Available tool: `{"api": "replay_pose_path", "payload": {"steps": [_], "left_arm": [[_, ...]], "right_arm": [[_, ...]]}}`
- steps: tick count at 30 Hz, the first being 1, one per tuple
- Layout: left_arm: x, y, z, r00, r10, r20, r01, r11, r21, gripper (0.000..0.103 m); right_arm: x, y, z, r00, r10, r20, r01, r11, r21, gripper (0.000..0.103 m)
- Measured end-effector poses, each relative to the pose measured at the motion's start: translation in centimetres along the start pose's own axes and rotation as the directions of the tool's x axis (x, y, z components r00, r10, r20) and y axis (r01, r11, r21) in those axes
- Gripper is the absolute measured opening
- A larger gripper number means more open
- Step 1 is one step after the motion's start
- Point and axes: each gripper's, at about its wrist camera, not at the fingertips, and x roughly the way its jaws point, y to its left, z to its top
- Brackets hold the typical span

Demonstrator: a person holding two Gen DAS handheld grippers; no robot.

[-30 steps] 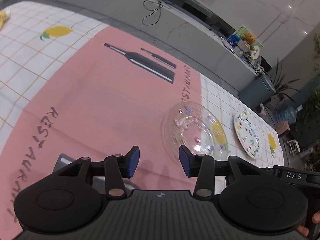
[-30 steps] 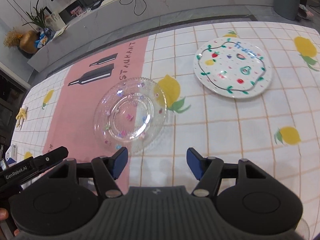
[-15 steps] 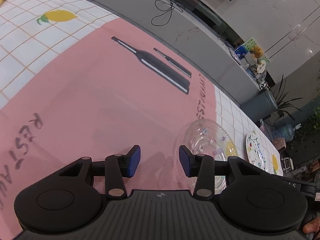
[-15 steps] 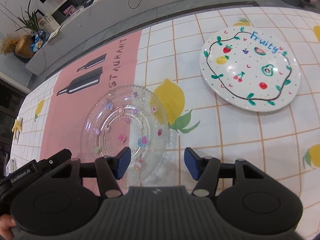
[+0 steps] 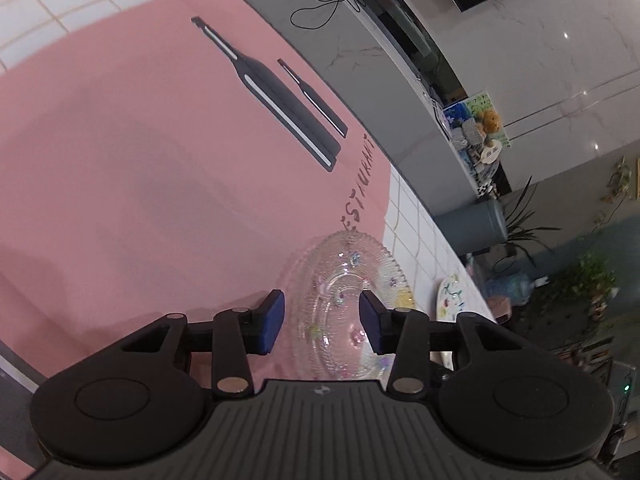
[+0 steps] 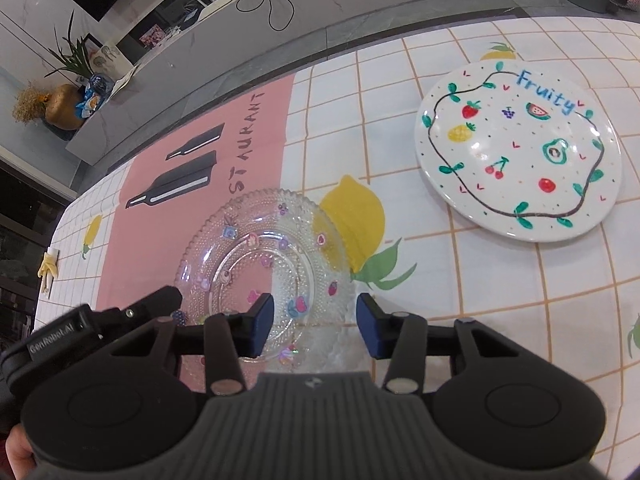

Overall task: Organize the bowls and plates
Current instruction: 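Move both grippers to the second clear glass plate on the bottle print, then close both grippers on the second glass plate rim, then lift the second glass plate with both grippers toward the first glass plate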

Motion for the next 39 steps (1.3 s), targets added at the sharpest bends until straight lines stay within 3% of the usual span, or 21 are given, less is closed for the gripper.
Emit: {"api": "replay_pose_path", "payload": {"steps": [3, 5, 7, 9, 22, 39], "left_arm": [[0.5, -0.9, -0.2, 1.0, 0.025, -0.001, -0.025, 0.999, 0.045, 0.047], [0.7, -1.6, -0.2, 0.997, 0.073, 0.013, -0.074, 0.994, 0.082, 0.032], [0.8, -1.9, -0.2, 0.993, 0.118, 0.024, -0.12, 0.988, 0.099, 0.016], [0.9, -2.1, -0.3, 0.989, 0.146, 0.028, -0.148, 0.983, 0.104, 0.011], [-0.4, -2.2, -1.2, 0.986, 0.163, 0.017, -0.164, 0.984, 0.071, 0.009], [-5.6, -5.5, -3.9, 0.991, 0.114, 0.065, -0.118, 0.991, 0.07, 0.009]], "right_arm": [[0.1, 0.0, -0.1, 1.0, -0.005, 0.011, 0.005, 1.0, -0.001, 0.037], [0.2, -0.1, -0.1, 1.0, -0.01, 0.018, 0.009, 1.0, 0.01, 0.034], [0.1, -0.4, -0.1, 0.999, -0.024, 0.021, 0.023, 0.999, 0.022, 0.021], [0.1, -0.8, -0.1, 0.999, -0.04, 0.024, 0.04, 0.999, 0.027, 0.011], [-1.7, -0.8, -1.0, 1.0, -0.024, 0.011, 0.023, 0.998, 0.063, 0.008], [-9.3, -0.1, -4.0, 0.994, 0.046, 0.095, -0.052, 0.997, 0.057, 0.008]]}}
